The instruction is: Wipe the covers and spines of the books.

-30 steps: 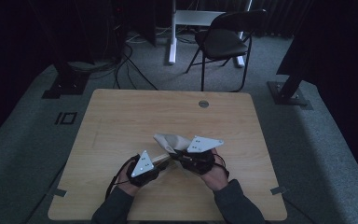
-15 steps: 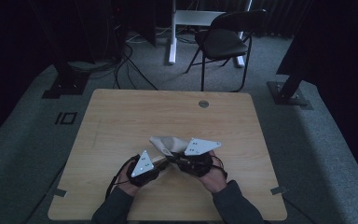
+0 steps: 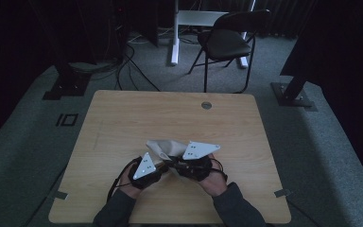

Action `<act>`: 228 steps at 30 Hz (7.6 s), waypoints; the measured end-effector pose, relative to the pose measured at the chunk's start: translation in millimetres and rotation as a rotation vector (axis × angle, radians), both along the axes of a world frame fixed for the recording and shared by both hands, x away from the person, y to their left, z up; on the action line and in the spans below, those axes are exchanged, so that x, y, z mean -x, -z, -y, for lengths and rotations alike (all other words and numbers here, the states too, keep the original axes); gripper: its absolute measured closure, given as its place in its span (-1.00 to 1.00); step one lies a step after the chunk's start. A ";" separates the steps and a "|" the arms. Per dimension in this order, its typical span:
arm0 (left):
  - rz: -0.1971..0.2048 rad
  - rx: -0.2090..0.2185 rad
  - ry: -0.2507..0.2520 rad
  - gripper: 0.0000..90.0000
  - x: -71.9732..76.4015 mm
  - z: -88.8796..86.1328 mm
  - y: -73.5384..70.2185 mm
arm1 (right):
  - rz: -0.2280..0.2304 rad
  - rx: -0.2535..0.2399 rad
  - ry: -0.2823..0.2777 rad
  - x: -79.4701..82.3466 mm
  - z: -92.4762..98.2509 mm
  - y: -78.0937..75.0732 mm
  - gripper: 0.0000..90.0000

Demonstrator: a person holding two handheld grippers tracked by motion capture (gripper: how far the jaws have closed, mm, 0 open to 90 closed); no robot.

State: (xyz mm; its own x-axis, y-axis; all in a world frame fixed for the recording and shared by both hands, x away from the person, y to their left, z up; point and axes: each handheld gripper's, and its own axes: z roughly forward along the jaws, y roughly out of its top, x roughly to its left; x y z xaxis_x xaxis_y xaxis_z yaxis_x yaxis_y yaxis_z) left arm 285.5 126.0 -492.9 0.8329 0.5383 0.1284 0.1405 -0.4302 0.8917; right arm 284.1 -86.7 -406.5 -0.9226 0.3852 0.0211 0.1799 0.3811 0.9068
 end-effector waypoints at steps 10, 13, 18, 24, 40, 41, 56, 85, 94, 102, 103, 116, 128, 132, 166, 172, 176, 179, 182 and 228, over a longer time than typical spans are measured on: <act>0.005 -0.001 -0.003 0.73 -0.3 -0.4 -0.1 | -0.004 -0.012 -0.031 2.6 -3.7 -2.6 0.88; 0.016 -0.010 -0.006 0.73 -1.0 -1.1 -0.3 | -0.007 -0.017 -0.038 3.2 -3.5 -2.9 0.87; 0.017 -0.008 -0.008 0.73 -0.8 -0.9 -0.2 | -0.013 -0.025 -0.054 4.6 -5.0 -3.9 0.87; 0.017 -0.009 -0.010 0.73 -0.8 -1.1 -0.1 | -0.021 -0.024 -0.073 4.8 -6.9 -3.5 0.87; -0.006 0.010 -0.001 0.73 -0.9 -0.9 1.1 | -0.019 -0.048 0.016 -6.3 15.5 -2.3 0.87; -0.005 0.010 -0.001 0.73 -0.9 -1.0 1.1 | -0.019 -0.050 0.024 -7.3 18.1 -2.2 0.87; -0.007 0.015 -0.002 0.73 -0.9 -1.2 1.4 | -0.033 -0.080 0.143 -17.0 55.2 3.1 0.87; -0.018 0.014 0.002 0.73 -1.3 -4.0 -0.7 | -0.055 -0.108 0.332 -29.8 110.5 15.5 0.87; -0.022 0.019 0.002 0.73 -1.8 -5.5 -1.2 | -0.050 -0.125 0.362 -29.7 118.9 13.4 0.87; -0.020 0.021 -0.005 0.73 -2.3 -7.2 -1.5 | -0.041 -0.119 0.377 -29.7 122.0 12.3 0.87; -0.022 0.021 -0.006 0.73 -2.2 -7.6 -1.7 | -0.043 -0.119 0.380 -30.1 122.4 12.7 0.87; -0.015 0.032 0.001 0.73 -0.2 -9.5 -6.5 | -0.068 -0.112 0.379 -35.7 121.8 20.9 0.87; 0.006 0.049 0.019 0.73 5.6 -8.6 -16.2 | -0.079 -0.097 0.337 -35.7 111.3 23.2 0.87; 0.015 0.052 0.019 0.73 6.8 -8.9 -18.9 | -0.088 -0.091 0.309 -35.9 106.9 24.8 0.87; 0.038 0.084 0.021 0.73 11.3 -12.7 -30.8 | -0.157 -0.102 0.247 -46.9 93.3 39.6 0.86; 0.041 0.086 0.020 0.73 11.4 -13.7 -31.8 | -0.163 -0.095 0.233 -46.4 90.3 40.9 0.86; 0.041 0.090 0.019 0.73 11.6 -14.1 -32.4 | -0.165 -0.088 0.228 -46.6 89.4 41.8 0.86; 0.044 0.092 0.020 0.73 11.7 -14.7 -33.2 | -0.167 -0.086 0.223 -46.7 88.5 42.4 0.86; 0.039 0.112 0.025 0.73 11.6 -15.7 -34.2 | -0.169 -0.077 0.217 -46.8 86.7 43.7 0.86; 0.040 0.184 0.023 0.73 10.9 -27.7 -44.0 | -0.208 0.012 0.151 -48.9 66.2 64.4 0.86</act>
